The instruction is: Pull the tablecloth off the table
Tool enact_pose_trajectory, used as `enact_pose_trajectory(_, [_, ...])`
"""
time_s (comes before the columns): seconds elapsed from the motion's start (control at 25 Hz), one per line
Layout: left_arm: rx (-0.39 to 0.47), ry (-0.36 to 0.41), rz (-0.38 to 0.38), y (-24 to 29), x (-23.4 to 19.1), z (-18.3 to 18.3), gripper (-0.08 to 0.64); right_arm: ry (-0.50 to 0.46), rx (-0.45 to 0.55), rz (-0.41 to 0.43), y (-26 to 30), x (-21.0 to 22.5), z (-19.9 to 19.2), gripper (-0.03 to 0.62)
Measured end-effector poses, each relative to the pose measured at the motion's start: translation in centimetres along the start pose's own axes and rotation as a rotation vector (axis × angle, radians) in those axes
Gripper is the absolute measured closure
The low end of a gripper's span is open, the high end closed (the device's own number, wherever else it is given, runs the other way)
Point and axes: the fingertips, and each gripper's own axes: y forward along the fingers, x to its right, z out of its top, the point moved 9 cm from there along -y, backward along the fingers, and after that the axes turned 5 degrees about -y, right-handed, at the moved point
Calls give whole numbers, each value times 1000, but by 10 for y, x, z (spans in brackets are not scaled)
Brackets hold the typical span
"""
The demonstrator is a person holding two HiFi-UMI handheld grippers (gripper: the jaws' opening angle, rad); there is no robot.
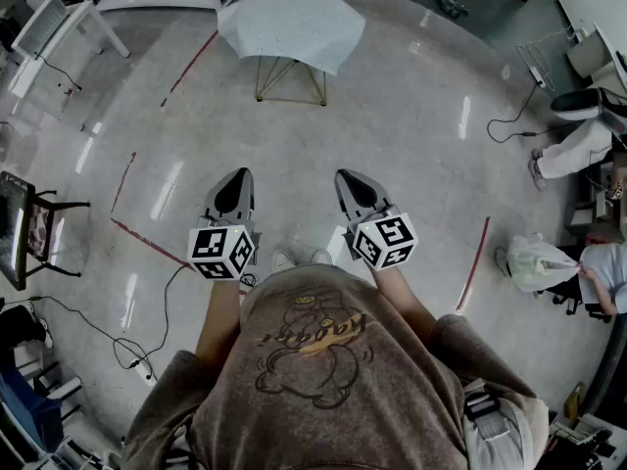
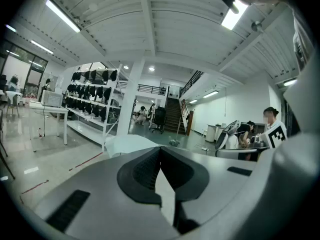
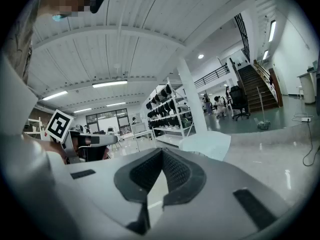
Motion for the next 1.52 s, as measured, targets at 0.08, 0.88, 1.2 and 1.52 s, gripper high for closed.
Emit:
enact_pose_trajectory(0.08, [-3,2,-7,2,-6,2,541,1,0,-3,6,-3,0,588])
enact_pose_trajectory(0.88, [-25,9,-89,24,-51,5,541,66,0,-99,35,-17,-15,586])
enact_pose_trajectory(1.2, [-34,-5,-104,51,-65,11,541,88,-6,-110,59,-7,-12,586])
enact_pose_trajectory(1.52, [-30,-15,-99,108,-86,28,541,96,0,-66,119,25,0,586])
